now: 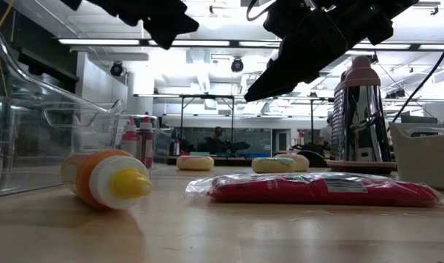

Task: Pick & Place Food Item
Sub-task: Put the yellow food coloring bottle into the top transparent bin

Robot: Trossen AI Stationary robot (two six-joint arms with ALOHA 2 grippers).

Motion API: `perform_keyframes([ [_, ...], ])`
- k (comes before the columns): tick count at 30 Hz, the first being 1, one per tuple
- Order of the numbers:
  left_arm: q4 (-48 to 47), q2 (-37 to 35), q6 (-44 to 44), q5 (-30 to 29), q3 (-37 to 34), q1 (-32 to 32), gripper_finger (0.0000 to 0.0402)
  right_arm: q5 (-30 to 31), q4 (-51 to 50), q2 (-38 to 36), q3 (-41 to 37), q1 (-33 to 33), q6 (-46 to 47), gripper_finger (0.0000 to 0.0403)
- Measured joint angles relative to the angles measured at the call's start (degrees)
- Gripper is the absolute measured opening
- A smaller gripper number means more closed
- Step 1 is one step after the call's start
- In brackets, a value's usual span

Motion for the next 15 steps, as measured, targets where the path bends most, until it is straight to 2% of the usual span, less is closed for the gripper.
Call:
perform_keyframes([
  [9,-4.9,0.5,0.8,-2.5,0.8,-6.1,0.0166,0.0,0.0,0.0,0.0,0.0,0.0,0.0207],
  [15,-9.3,0.5,-1.5,-6.5,0.9,-7.2,0.0166,0.0,0.0,0.0,0.0,0.0,0.0,0.0207],
])
